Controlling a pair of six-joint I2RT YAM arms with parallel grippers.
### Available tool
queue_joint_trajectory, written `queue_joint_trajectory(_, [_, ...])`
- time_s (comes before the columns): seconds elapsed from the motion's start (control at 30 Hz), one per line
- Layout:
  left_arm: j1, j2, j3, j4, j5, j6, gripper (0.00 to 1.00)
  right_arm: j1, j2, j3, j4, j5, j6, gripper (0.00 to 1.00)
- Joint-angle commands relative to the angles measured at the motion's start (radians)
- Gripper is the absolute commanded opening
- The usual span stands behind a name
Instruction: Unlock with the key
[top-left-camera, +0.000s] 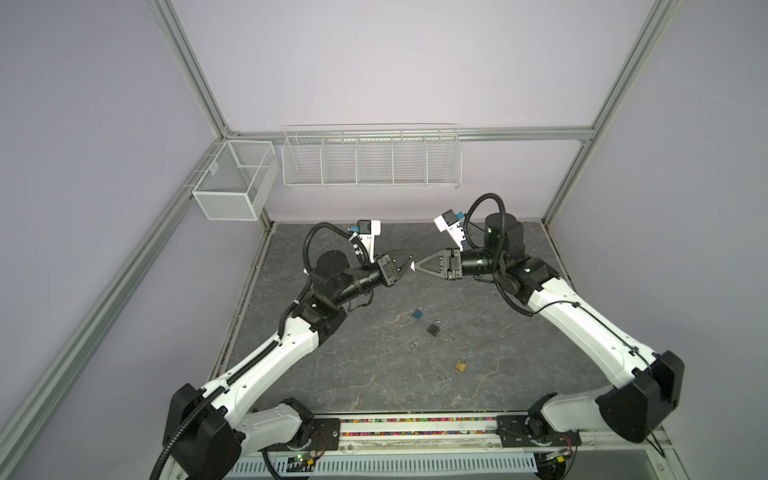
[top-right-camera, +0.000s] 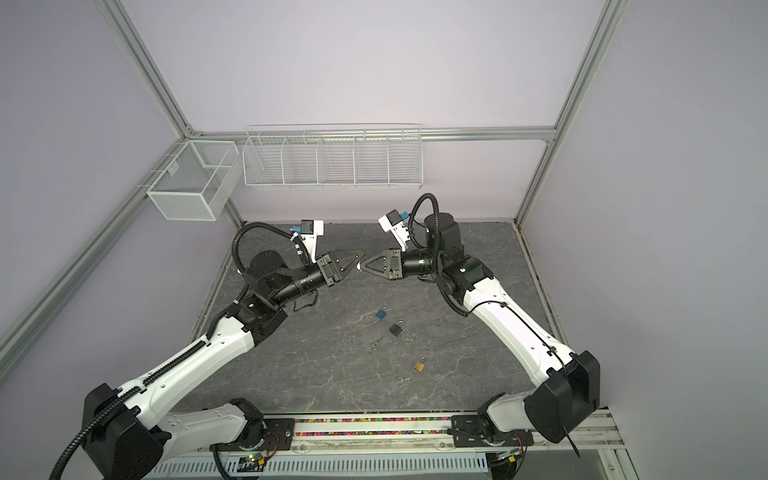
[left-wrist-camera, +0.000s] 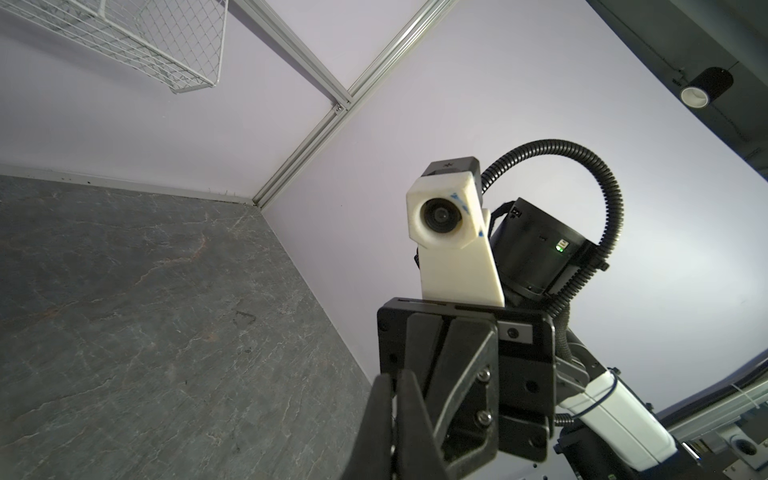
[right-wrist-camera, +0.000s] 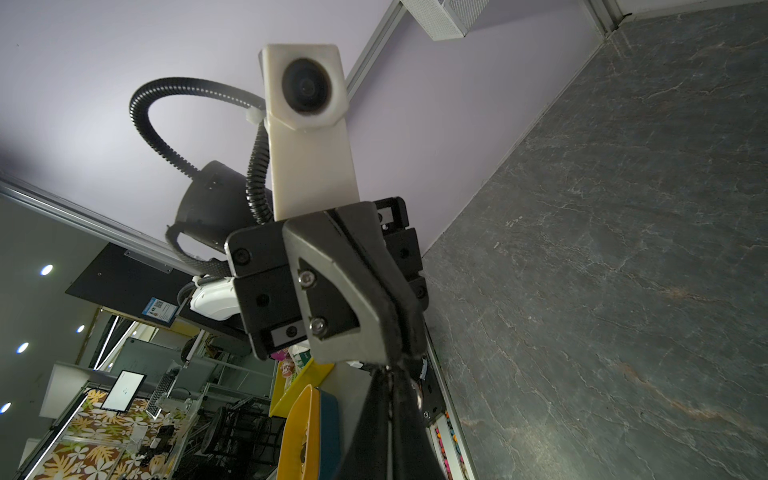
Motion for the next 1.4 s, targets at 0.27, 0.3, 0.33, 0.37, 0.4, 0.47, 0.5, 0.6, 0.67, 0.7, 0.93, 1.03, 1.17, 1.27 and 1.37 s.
queue_joint_trajectory(0.27, [0.003,0.003,0.004,0.072,-0.06,-0.017,0.0,-0.006,-0.024,-0.006,0.024,0.008,-0.024,0.34])
queue_joint_trajectory(0.3, [0.003,0.003,-0.003,0.094,-0.073,-0.03,0.0,-0.01,-0.036,-0.026,0.058,0.017,-0.005,0.37])
queue_joint_trajectory(0.33, [0.0,0.006,-0.008,0.123,-0.09,-0.043,0.0,-0.014,-0.05,-0.059,0.12,0.026,0.028,0.43])
queue_joint_trajectory(0.37, [-0.003,0.009,-0.015,0.144,-0.11,-0.049,0.0,-0.019,-0.064,-0.097,0.198,0.037,0.068,0.46])
queue_joint_trajectory(0.4, [-0.008,0.01,-0.017,0.157,-0.129,-0.053,0.0,-0.019,-0.074,-0.13,0.269,0.047,0.109,0.47])
queue_joint_trajectory(0.47, [-0.02,0.016,-0.02,0.172,-0.172,-0.054,0.0,-0.019,-0.077,-0.19,0.421,0.056,0.191,0.52])
queue_joint_trajectory(0.5, [-0.026,0.017,-0.02,0.182,-0.188,-0.053,0.0,-0.019,-0.076,-0.207,0.457,0.066,0.214,0.53])
queue_joint_trajectory(0.6, [-0.046,0.027,-0.023,0.213,-0.229,-0.053,0.0,-0.015,-0.081,-0.276,0.632,0.104,0.295,0.55])
queue_joint_trajectory(0.67, [-0.055,0.034,-0.022,0.229,-0.247,-0.056,0.0,-0.006,-0.078,-0.299,0.735,0.115,0.331,0.56])
queue_joint_trajectory(0.7, [-0.059,0.037,-0.024,0.24,-0.256,-0.062,0.0,-0.001,-0.072,-0.301,0.761,0.118,0.338,0.55])
queue_joint_trajectory(0.93, [-0.081,0.058,-0.03,0.295,-0.278,-0.067,0.0,0.012,0.0,-0.332,1.017,0.16,0.477,0.49])
queue_joint_trajectory(1.03, [-0.086,0.058,-0.037,0.314,-0.287,-0.063,0.0,0.02,0.017,-0.331,1.028,0.167,0.485,0.44])
queue_joint_trajectory(1.17, [-0.085,0.053,-0.037,0.307,-0.296,-0.058,0.0,0.019,0.003,-0.345,1.015,0.189,0.474,0.36])
queue_joint_trajectory(1.27, [-0.086,0.053,-0.038,0.302,-0.304,-0.054,0.0,0.017,-0.006,-0.351,0.988,0.204,0.466,0.3])
queue_joint_trajectory(1.37, [-0.086,0.053,-0.041,0.304,-0.301,-0.054,0.0,0.016,-0.004,-0.341,0.965,0.206,0.464,0.26])
